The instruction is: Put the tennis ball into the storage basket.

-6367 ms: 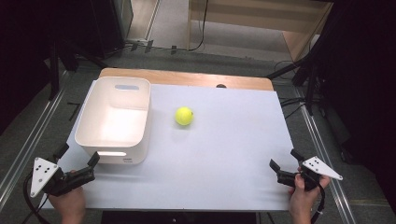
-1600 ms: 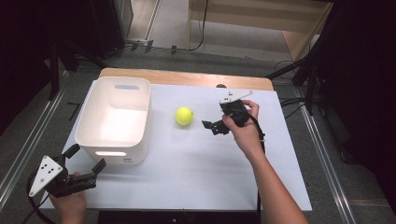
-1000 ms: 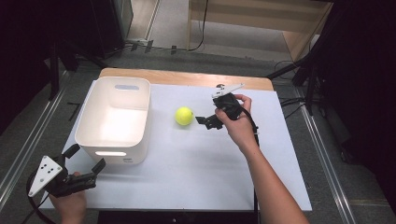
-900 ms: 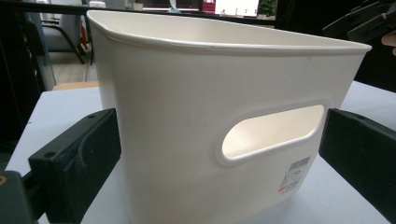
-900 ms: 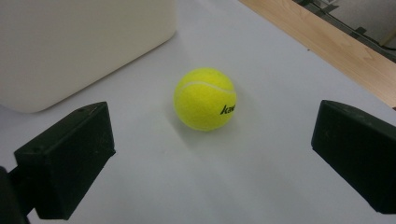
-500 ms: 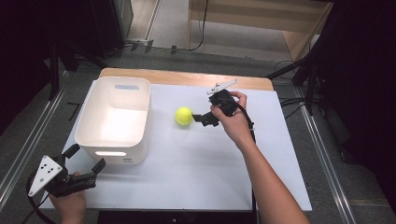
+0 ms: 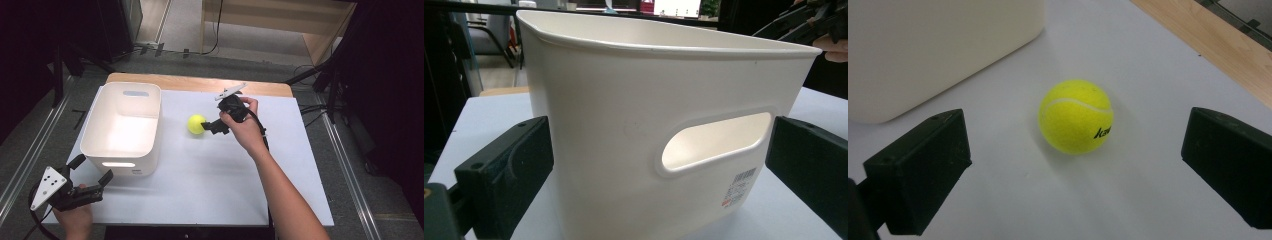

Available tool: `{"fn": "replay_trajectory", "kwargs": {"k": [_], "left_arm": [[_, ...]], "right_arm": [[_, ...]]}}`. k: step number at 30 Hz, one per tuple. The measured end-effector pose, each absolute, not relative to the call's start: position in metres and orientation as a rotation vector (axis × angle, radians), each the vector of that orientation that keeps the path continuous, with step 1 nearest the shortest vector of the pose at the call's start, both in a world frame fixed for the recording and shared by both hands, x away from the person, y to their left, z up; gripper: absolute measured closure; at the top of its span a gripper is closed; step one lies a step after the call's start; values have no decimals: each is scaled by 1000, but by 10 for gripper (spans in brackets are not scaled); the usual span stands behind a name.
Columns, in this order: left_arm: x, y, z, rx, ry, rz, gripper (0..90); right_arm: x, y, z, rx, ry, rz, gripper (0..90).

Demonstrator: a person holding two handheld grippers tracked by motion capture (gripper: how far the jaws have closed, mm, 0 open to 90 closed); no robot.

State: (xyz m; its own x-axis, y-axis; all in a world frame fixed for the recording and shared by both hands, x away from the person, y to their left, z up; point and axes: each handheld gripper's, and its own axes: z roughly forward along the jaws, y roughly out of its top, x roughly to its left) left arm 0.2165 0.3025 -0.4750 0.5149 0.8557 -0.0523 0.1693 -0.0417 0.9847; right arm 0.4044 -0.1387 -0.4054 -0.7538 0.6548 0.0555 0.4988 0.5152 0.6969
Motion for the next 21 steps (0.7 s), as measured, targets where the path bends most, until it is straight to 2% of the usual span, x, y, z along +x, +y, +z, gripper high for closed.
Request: {"fn": "replay_trajectory", "kwargs": {"k": [15, 17, 21], "left_arm": [[217, 303, -475, 1541, 914, 702, 0], [217, 303, -475, 1541, 914, 702, 0], [217, 303, -475, 1542, 914, 699, 0]], "right_arm": [[416, -122, -411, 955, 2580, 1019, 0], [417, -121, -412, 964, 2573, 1018, 37], [420, -119, -414, 963, 2583, 1009, 39]]}}
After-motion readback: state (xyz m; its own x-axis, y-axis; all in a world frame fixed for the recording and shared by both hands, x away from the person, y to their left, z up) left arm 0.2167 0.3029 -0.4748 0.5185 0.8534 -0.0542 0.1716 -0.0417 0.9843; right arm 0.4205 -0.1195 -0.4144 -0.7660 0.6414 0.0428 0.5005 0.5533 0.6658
